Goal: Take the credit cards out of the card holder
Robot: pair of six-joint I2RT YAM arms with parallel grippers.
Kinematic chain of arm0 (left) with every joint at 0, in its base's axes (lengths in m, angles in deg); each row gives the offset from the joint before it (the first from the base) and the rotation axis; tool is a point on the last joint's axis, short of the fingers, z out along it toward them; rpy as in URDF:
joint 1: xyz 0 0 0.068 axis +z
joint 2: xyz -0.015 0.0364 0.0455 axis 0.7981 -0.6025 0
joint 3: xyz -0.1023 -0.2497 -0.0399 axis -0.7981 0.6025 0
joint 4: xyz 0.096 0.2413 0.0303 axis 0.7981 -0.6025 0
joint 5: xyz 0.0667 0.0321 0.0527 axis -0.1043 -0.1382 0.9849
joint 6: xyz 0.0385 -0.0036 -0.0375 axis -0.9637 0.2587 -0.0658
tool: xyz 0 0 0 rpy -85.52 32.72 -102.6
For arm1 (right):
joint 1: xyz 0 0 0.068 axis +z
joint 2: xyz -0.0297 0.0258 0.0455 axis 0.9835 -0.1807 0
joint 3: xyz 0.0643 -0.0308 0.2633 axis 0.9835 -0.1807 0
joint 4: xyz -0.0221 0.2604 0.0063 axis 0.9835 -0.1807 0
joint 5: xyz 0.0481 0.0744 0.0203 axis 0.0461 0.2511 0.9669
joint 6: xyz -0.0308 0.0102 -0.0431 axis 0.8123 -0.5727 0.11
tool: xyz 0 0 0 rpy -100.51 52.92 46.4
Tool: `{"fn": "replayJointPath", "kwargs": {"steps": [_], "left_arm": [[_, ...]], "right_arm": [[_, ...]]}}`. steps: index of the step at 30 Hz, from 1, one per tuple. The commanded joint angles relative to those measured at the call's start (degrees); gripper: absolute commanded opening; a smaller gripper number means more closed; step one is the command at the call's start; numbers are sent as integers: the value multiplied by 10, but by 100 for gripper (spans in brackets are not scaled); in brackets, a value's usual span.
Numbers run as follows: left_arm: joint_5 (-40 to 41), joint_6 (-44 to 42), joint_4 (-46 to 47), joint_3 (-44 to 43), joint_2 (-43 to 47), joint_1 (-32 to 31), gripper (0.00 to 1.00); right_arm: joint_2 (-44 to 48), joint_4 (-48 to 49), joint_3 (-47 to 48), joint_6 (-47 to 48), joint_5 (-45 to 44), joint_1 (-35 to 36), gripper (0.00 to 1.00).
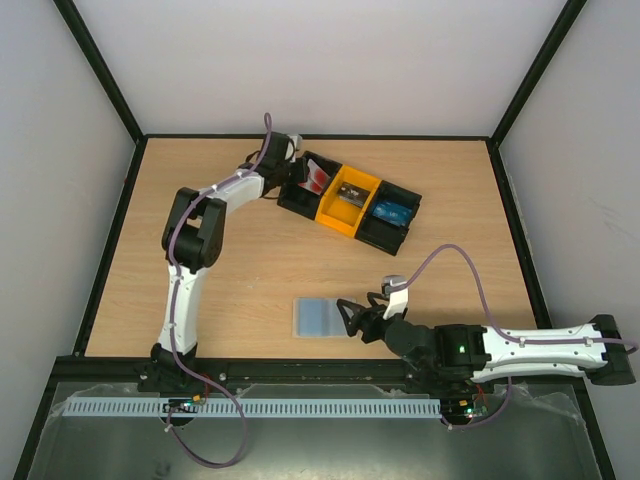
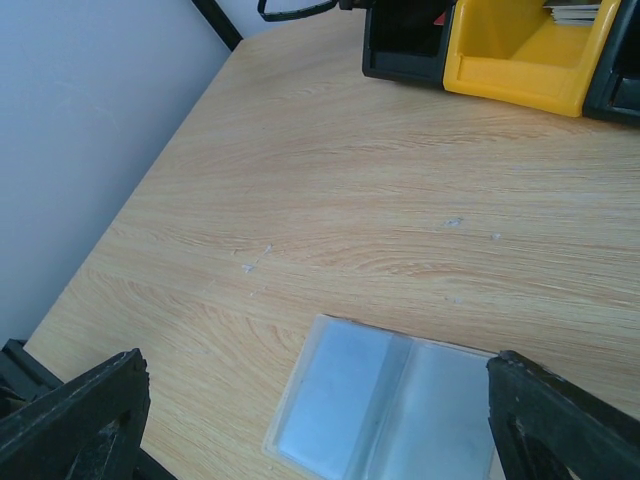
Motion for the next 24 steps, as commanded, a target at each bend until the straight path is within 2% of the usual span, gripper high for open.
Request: {"fn": "replayJointPath", "kwargs": {"steps": [1, 7, 10, 24], "left_arm": [[3, -13, -14, -31, -10, -2, 9], [11, -13, -16, -35, -10, -3, 16], [11, -11, -18, -36, -7, -3, 23], [21, -3, -38, -36, 55, -4, 31]], "right_arm": [[17, -21, -7, -18, -27, 5, 89], [24, -23, -11, -22, -26, 5, 90], [26, -25, -10, -24, -26, 5, 90], [38, -9, -23, -41, -20, 5, 89]]}}
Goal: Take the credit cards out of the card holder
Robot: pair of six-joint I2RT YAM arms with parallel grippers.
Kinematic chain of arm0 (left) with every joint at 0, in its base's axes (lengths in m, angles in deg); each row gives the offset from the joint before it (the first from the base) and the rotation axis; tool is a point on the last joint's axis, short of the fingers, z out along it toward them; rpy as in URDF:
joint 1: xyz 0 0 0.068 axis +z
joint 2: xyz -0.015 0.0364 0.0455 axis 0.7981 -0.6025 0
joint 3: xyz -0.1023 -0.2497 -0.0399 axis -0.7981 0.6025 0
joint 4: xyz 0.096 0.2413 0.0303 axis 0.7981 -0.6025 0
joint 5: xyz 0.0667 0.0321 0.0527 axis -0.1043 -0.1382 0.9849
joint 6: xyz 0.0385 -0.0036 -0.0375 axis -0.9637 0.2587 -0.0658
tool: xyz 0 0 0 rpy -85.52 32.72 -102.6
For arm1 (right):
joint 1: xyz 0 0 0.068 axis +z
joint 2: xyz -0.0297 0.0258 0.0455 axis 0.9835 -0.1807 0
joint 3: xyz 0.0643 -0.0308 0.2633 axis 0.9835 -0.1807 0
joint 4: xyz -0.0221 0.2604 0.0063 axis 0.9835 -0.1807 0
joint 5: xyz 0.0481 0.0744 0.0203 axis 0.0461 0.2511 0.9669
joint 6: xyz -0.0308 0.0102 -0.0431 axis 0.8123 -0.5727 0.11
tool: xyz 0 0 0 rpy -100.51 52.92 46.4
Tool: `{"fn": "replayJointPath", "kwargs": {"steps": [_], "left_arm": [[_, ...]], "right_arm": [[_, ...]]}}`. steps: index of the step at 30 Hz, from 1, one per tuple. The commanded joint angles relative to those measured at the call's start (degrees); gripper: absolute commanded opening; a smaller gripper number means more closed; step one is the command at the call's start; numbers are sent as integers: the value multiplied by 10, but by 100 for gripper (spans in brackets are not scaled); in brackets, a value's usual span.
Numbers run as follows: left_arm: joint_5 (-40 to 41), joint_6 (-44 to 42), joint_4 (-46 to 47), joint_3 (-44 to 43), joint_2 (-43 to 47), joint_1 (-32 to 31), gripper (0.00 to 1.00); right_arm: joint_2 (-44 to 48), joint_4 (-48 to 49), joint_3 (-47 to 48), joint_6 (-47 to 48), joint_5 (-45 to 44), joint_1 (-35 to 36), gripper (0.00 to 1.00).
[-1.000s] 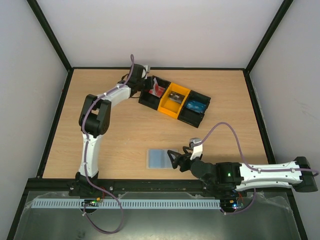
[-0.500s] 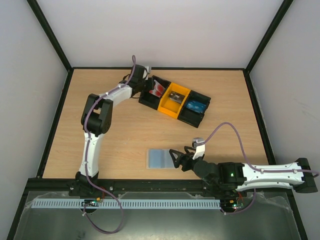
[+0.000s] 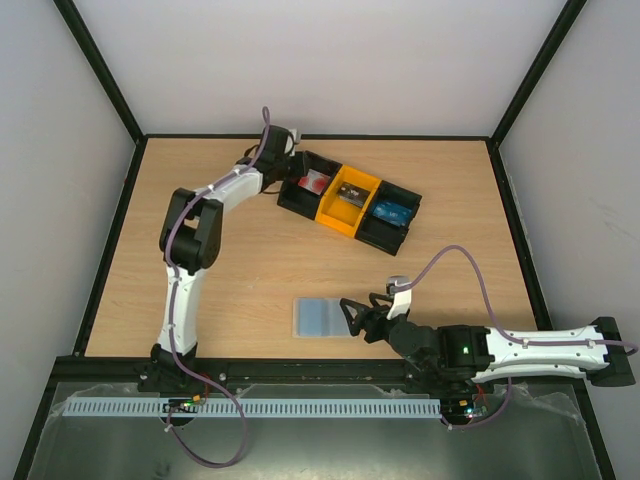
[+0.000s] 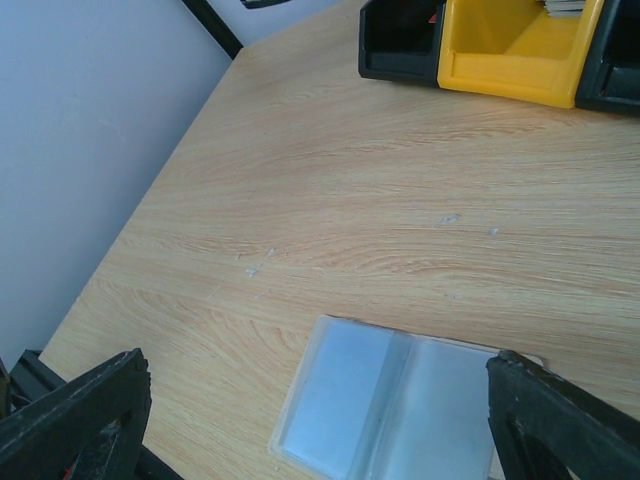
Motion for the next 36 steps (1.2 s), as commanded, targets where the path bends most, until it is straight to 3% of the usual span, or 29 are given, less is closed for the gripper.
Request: {"fn": "replayJointPath", "kwargs": {"steps": [1, 6, 14, 20, 27, 36], "left_arm": [[8, 10, -20, -9, 59, -2, 32], [-4, 17, -23, 37, 120, -4, 36], [-25, 72, -25, 197, 296, -6, 45], [-66, 99, 4, 379, 447, -14, 49], [-136, 133, 29, 587, 577, -49, 52], [-180, 216, 108, 765, 689, -110, 52]], "right_arm": [[10, -3, -12, -26, -21, 5, 89], [22, -19, -15, -69, -36, 5, 89], [23, -41, -15, -132, -36, 5, 85], [12, -2, -35, -143, -8, 4, 73], [-43, 46, -42, -135, 16, 4, 53], [-172, 72, 2, -140, 6, 4, 37]]}}
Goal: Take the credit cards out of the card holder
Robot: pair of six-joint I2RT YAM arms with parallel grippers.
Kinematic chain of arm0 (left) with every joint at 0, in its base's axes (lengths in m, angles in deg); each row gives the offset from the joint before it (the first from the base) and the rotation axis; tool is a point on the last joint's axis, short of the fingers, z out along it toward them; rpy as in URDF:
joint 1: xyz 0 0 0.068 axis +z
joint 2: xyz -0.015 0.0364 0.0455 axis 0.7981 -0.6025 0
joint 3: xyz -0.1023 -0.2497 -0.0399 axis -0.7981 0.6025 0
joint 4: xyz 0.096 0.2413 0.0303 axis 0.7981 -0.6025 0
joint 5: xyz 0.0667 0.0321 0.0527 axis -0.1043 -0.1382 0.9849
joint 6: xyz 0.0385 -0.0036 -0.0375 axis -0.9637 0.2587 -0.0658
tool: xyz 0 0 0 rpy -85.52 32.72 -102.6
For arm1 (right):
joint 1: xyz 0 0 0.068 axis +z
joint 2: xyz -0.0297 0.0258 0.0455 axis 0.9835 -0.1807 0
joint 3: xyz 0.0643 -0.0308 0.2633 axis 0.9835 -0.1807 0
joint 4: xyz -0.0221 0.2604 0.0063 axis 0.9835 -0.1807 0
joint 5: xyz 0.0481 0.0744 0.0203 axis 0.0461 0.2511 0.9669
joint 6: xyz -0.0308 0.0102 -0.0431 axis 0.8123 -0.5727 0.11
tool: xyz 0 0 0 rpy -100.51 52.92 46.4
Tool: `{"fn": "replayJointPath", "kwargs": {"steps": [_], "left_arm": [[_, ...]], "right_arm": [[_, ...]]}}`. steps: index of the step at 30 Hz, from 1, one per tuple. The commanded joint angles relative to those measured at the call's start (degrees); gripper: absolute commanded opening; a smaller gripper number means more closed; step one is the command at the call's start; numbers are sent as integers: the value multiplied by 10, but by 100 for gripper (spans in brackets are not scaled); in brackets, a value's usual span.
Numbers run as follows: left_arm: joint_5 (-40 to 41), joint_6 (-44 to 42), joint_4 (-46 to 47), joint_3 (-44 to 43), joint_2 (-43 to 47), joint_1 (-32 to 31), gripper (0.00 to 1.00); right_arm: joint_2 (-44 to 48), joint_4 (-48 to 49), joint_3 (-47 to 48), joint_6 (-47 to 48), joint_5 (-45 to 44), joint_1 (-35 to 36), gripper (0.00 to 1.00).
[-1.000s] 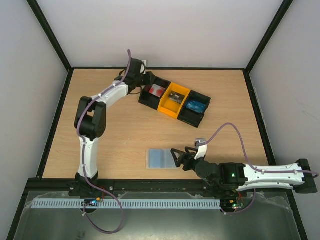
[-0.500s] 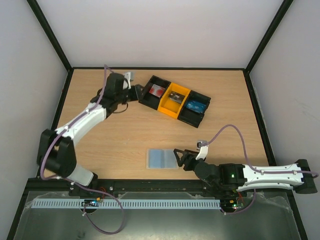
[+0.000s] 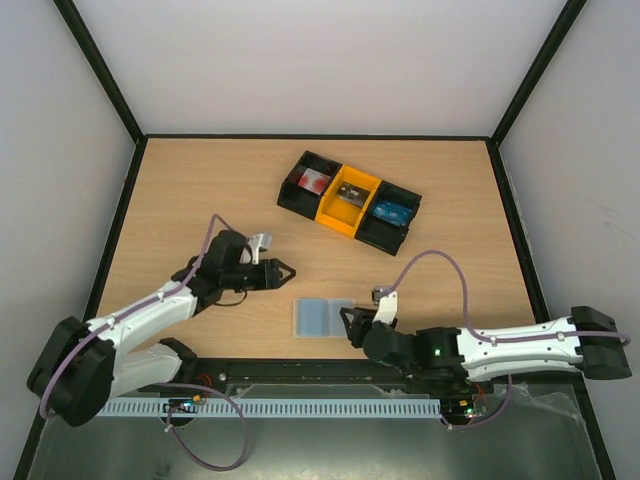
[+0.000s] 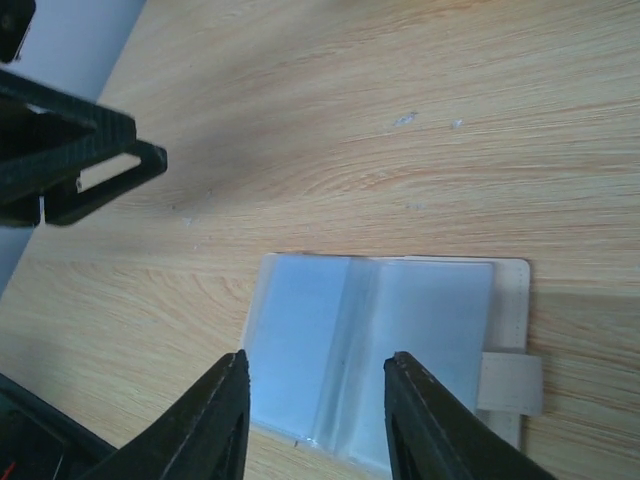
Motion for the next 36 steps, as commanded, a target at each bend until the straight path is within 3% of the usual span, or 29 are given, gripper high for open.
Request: {"fn": "replayJointPath", "kwargs": {"steps": [1, 8, 23, 36], "left_arm": [[-36, 73, 91, 75, 58, -23, 52], [-54, 147, 213, 173, 81, -34, 53], [-82, 174, 288, 220, 56, -34, 58], [-70, 214, 360, 219, -1, -70, 61]], "right_arm": [[-56, 43, 29, -8, -19, 3, 37], [-168, 147, 30, 24, 73, -69, 32], [-365, 205, 102, 9, 131, -72, 31], [-408, 224, 42, -52, 141, -72, 15]]}}
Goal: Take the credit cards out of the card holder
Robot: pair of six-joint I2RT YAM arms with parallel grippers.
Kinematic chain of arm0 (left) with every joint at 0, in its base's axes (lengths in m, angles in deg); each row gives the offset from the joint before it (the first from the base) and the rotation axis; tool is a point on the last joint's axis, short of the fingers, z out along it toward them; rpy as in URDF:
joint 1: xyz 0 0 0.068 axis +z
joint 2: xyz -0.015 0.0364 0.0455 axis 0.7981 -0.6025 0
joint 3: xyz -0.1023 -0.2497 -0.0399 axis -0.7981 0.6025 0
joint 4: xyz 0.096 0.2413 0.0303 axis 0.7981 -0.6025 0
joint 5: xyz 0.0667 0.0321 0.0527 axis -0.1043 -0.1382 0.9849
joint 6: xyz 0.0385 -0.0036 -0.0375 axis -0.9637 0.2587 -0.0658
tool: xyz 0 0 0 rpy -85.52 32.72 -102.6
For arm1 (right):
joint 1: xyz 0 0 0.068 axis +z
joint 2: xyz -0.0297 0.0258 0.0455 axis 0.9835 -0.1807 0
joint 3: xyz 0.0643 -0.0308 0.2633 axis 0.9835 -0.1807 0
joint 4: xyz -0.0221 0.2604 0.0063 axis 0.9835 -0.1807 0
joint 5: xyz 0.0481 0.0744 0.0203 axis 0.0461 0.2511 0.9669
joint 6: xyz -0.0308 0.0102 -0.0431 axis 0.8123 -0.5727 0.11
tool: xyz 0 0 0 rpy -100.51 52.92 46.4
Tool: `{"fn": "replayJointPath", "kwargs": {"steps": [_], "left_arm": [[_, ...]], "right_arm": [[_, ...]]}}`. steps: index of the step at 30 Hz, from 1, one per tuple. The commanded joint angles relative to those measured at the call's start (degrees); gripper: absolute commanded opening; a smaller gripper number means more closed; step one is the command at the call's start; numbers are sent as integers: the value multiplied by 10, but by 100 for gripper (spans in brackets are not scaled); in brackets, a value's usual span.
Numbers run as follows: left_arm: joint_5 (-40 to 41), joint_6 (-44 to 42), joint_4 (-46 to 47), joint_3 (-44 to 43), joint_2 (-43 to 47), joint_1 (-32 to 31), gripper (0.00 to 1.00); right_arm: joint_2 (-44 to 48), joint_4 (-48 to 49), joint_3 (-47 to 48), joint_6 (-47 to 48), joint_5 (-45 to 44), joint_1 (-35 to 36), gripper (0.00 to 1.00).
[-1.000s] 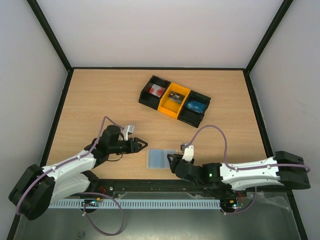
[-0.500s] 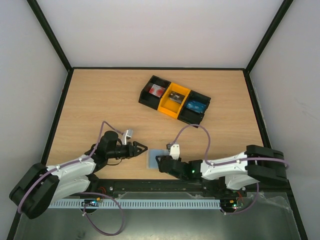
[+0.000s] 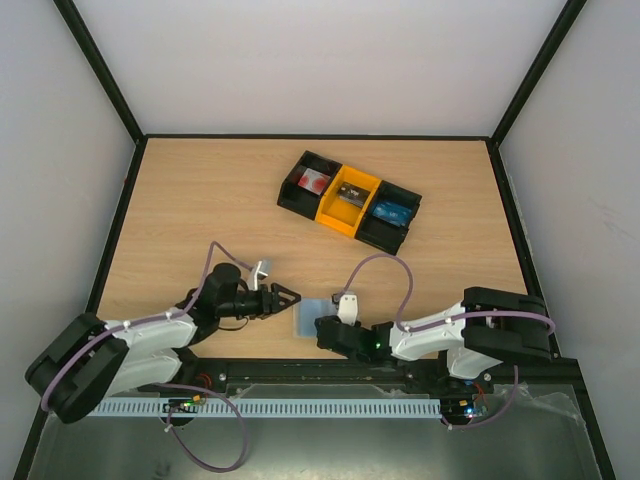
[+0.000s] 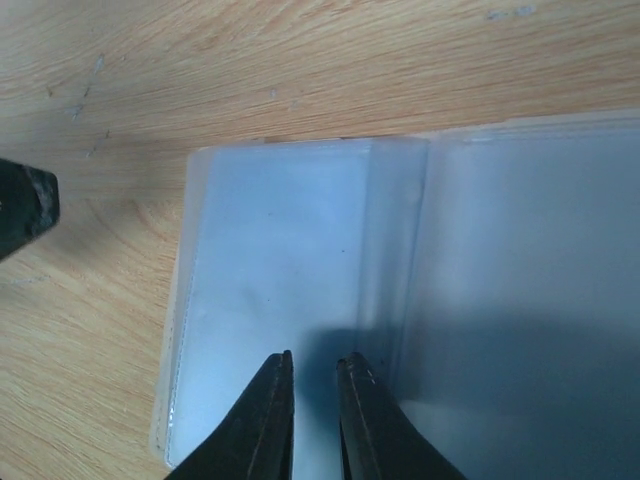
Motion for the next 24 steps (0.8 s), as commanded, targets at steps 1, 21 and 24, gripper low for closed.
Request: {"fn": "replayJointPath", "kwargs": {"steps": [1, 21, 24], "left_arm": [[8, 22, 62, 4, -41, -23, 61], [34, 47, 171, -44, -229, -92, 53], [35, 48, 169, -58, -241, -105, 50]], "right_arm": [[-7, 6, -37, -33, -4, -3, 14], [12, 46, -67, -33, -4, -3, 13], [11, 57, -72, -33, -6, -3, 13]]}}
